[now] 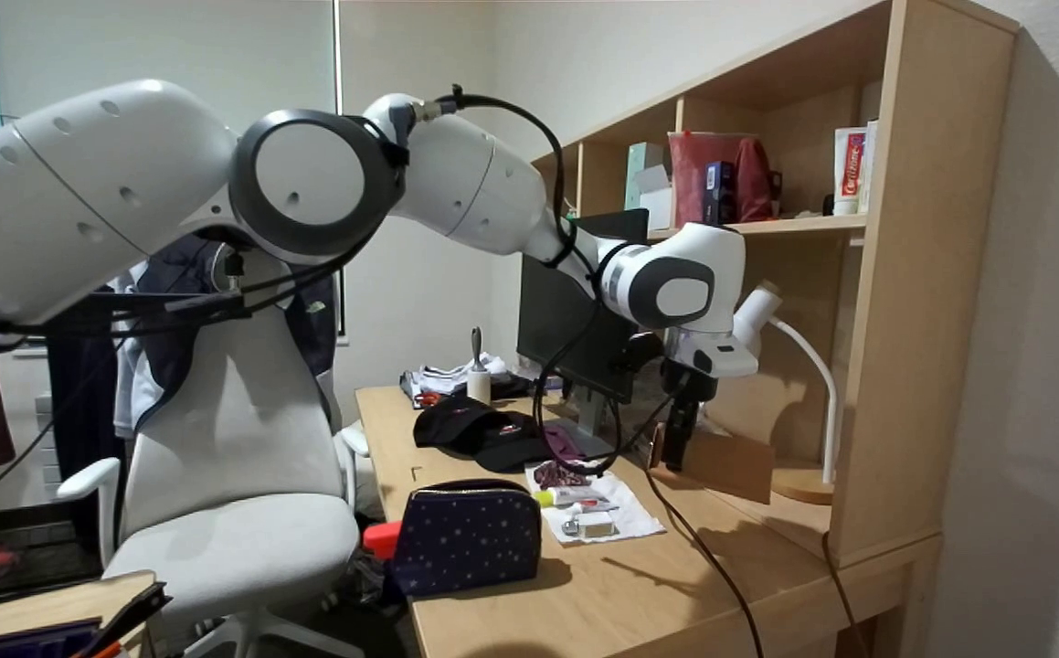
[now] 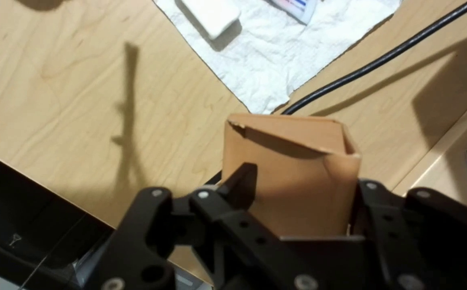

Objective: Pick the brown object and move it up the table

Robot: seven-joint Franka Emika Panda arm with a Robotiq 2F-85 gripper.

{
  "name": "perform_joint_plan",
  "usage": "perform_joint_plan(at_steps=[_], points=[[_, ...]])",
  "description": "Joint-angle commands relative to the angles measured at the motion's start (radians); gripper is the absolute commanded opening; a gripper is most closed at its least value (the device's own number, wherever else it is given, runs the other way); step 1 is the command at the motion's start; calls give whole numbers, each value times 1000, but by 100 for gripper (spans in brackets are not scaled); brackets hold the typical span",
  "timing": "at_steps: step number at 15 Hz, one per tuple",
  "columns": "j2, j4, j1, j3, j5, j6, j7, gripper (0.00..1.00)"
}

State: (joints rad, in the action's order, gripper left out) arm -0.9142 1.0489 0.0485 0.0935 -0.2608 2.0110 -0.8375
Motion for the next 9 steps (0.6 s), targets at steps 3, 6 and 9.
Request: perform_joint_plan(at_steps=[3,6,9], points=[[-20,21,-6,17,-1,101,-213,23],[-56,-7,2,7,-3,170,-250,23],[-109,-61,17,-21,-23,182,-266,23]])
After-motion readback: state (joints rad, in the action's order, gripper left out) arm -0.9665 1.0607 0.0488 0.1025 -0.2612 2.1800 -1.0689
